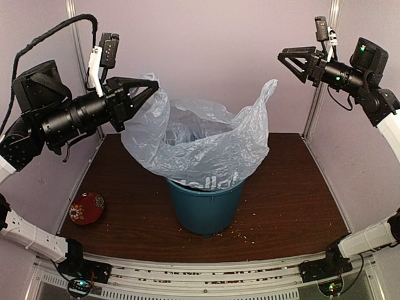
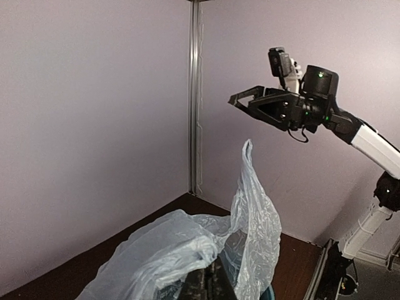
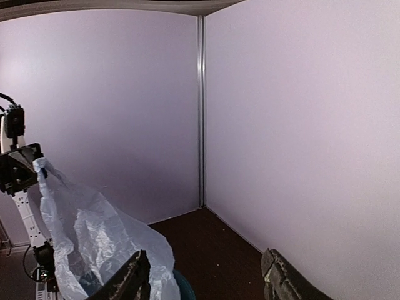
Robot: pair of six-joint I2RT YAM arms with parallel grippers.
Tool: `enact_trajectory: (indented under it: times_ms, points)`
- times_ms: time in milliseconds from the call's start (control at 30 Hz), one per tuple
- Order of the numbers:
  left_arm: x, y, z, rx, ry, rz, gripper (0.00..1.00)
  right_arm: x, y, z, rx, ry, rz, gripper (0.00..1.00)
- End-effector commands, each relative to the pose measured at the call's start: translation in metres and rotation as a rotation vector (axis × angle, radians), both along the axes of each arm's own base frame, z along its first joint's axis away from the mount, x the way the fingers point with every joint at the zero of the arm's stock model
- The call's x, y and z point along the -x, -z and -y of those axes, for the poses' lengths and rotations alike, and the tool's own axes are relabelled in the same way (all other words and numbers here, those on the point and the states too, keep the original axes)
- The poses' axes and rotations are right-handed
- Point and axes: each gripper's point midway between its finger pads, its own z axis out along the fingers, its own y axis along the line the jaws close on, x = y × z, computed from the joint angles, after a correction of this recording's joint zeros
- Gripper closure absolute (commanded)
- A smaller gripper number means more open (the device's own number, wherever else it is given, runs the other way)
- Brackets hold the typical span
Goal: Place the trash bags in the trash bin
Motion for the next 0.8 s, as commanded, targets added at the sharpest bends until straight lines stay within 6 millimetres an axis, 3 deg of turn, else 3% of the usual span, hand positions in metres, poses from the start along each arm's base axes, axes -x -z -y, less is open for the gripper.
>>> enact_trajectory:
  times_ms: [0, 133, 300, 367, 500, 767]
  points:
    - [0.014, 0.019, 0.008, -0.051, 0.095, -0.021, 1.0, -0.075, 0.032, 0.008, -0.005, 0.171, -0.06, 0.41]
    - [0.023, 0.032, 0.019, -0.084, 0.163, -0.017, 1.0, -0.134, 0.091, -0.01, 0.069, 0.17, -0.199, 0.46]
    - [0.029, 0.037, 0.049, -0.113, 0.255, 0.025, 1.0, -0.161, 0.149, -0.051, 0.188, 0.099, -0.277, 0.51]
    - [0.027, 0.034, 0.056, -0.101, 0.258, 0.038, 1.0, -0.154, 0.168, -0.074, 0.273, 0.067, -0.276, 0.52]
    - [0.021, 0.024, 0.062, -0.079, 0.234, 0.071, 1.0, -0.121, 0.194, -0.11, 0.369, -0.079, -0.276, 0.54]
    - [0.002, 0.001, 0.048, -0.044, 0.095, 0.138, 1.0, -0.069, 0.198, -0.114, 0.388, -0.229, -0.221, 0.56]
